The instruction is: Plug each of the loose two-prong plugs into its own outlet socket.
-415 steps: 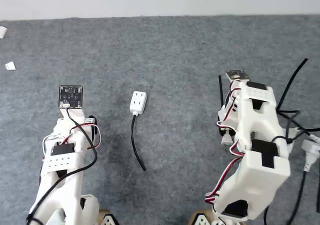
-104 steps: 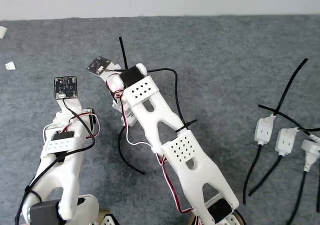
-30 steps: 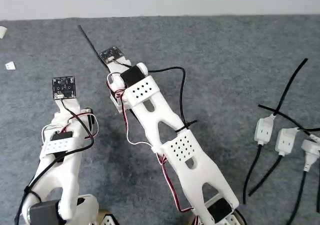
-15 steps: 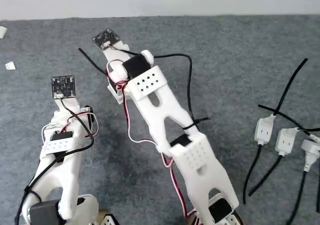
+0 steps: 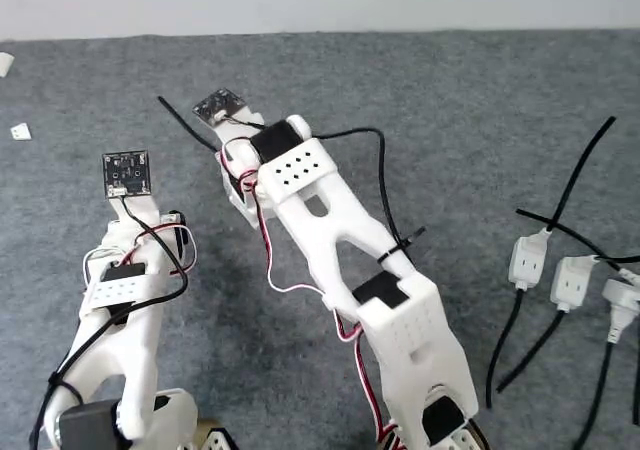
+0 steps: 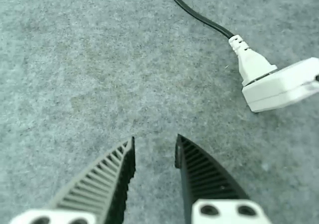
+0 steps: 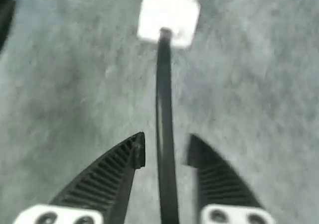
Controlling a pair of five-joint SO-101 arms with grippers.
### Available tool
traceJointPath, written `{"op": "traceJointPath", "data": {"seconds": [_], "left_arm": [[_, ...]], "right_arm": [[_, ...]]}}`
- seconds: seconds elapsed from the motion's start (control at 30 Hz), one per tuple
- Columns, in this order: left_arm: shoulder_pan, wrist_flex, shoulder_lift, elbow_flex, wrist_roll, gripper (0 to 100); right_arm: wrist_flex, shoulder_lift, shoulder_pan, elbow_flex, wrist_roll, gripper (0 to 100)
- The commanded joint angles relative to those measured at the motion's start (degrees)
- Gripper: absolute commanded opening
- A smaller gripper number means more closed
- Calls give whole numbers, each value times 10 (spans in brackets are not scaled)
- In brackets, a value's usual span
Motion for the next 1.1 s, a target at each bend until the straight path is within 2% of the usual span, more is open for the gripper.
{"op": "traceJointPath", "data": {"seconds": [0.0, 0.17, 0.67, 0.87, 1.07], "left_arm": [[-4, -13, -11, -3, 2, 126], [-4, -12, -11, -3, 2, 126], [-4, -12, -11, -2, 2, 126], [-4, -12, -11, -2, 2, 126], [-4, -12, -11, -2, 2, 126]], "right_arm": [[-63, 15, -7, -4, 6, 289], [-142, 54, -16, -4, 10, 328], [-287, 102, -26, -4, 11, 319], [-299, 107, -23, -4, 10, 169], [-307, 107, -15, -4, 11, 121]]}}
